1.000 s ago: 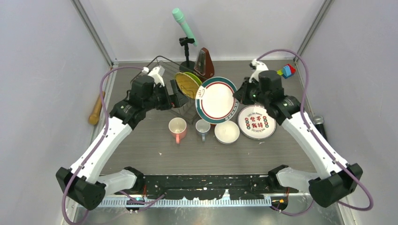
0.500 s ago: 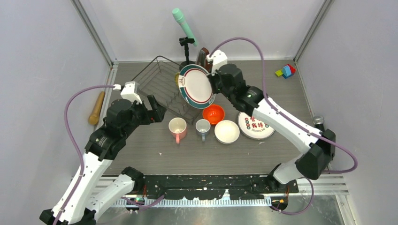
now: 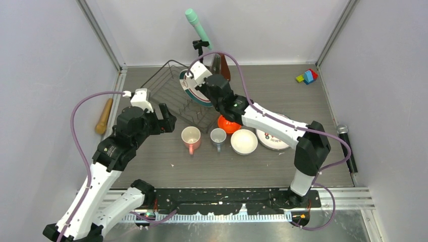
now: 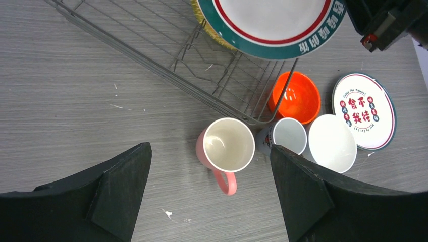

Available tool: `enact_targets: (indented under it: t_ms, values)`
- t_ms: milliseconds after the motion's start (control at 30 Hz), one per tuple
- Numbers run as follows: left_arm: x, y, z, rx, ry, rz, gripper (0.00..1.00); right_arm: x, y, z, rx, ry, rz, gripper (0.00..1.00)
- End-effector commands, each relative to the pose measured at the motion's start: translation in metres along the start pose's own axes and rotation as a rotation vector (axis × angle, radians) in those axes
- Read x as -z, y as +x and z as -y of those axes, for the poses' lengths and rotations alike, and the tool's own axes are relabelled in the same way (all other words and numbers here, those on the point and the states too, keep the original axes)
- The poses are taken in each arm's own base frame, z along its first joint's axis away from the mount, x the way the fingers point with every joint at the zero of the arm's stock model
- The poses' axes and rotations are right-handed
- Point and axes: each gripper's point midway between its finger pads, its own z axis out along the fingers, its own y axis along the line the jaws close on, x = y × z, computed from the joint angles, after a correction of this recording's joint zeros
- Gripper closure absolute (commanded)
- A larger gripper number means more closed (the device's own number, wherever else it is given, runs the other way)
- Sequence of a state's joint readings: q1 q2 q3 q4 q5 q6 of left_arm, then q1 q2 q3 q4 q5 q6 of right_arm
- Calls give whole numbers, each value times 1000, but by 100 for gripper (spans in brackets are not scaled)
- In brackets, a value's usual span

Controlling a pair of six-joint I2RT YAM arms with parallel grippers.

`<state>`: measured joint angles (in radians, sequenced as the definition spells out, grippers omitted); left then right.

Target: Load the mixed dishes into the dish rack

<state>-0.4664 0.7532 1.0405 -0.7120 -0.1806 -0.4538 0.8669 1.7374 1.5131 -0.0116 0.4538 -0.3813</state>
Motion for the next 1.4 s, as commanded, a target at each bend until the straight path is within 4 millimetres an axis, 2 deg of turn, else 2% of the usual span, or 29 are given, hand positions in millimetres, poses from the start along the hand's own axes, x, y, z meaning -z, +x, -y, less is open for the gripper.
enact_targets:
  t_ms: [0, 100, 233, 567, 900, 1067, 1100, 1167, 1200, 1267, 1367]
  values:
    - [0, -6, -2, -16, -10, 27, 10, 4, -76, 42, -17, 148, 204, 100]
    - [-2, -6, -1, -14, -6, 24, 10, -2, -80, 43, 23, 162, 209, 100]
    - [-5, -5, 1, -14, 2, 16, 10, -11, -75, 40, 63, 179, 204, 100]
    - [-9, -7, 4, -25, 8, 9, 10, -19, -44, 26, 54, 173, 166, 100]
    - [-14, -8, 9, -25, 28, 1, 10, -25, -3, 5, 59, 142, 129, 100]
    - [-16, -5, 11, -27, 34, -21, 9, -29, 6, -1, 38, 141, 118, 99]
    - [-16, -4, 12, -27, 35, -25, 9, -31, 7, -1, 29, 144, 114, 96]
    - [-16, -3, 13, -28, 43, -32, 9, -32, 8, -2, 18, 150, 109, 75]
    - [-15, -3, 15, -29, 52, -35, 8, -34, 10, -2, 17, 153, 104, 55]
    - [-13, -3, 18, -29, 68, -44, 8, -34, 9, 0, 3, 166, 100, 43]
    - [-12, -4, 20, -30, 75, -52, 7, -33, 9, 0, -9, 161, 90, 38]
